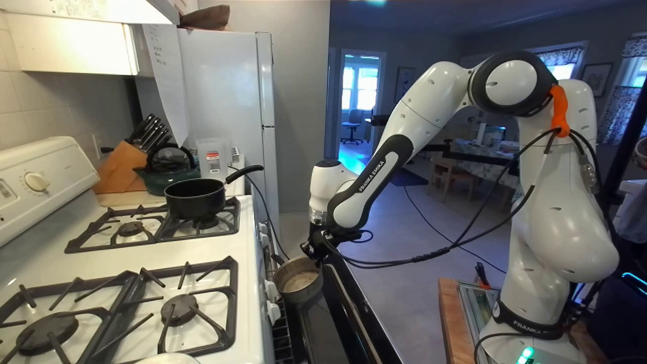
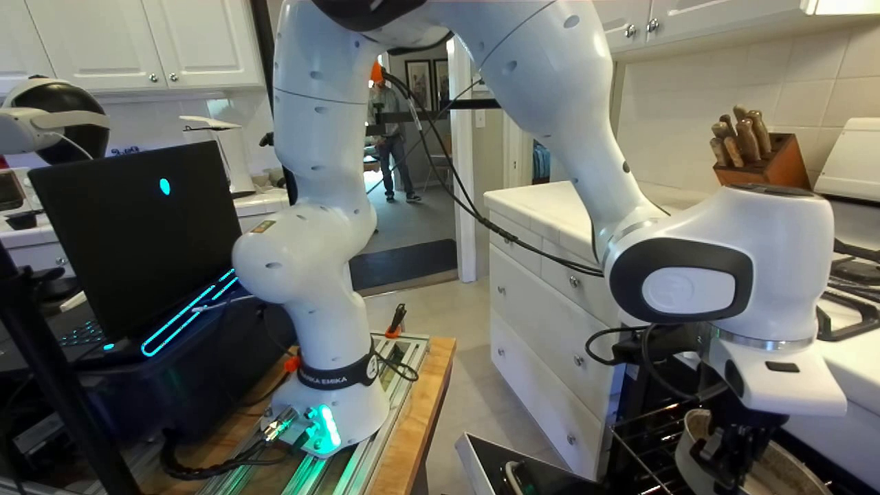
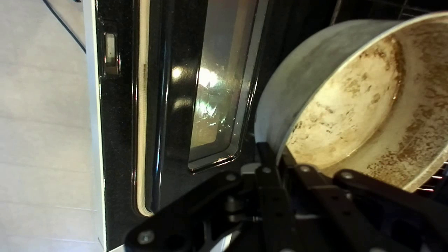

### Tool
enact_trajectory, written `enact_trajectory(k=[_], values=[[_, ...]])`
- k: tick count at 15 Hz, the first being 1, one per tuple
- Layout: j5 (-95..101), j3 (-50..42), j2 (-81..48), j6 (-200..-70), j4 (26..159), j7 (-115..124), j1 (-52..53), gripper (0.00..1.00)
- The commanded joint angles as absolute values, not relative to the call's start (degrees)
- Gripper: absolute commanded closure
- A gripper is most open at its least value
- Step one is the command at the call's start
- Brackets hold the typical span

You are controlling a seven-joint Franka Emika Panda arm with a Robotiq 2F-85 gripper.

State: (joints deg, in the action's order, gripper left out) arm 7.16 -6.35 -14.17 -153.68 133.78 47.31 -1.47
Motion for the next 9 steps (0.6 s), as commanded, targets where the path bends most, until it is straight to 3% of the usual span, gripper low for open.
enact_trajectory(k=[1,2,9], values=[[6.41,-7.65,-14.2,-153.62,133.73,46.7,-0.14,0.94],[6.41,-7.66,-14.2,-153.62,133.73,46.7,-0.13,0.98],[3.94,-6.98,-19.14,-157.82,130.68,45.24,0.31,0.98]])
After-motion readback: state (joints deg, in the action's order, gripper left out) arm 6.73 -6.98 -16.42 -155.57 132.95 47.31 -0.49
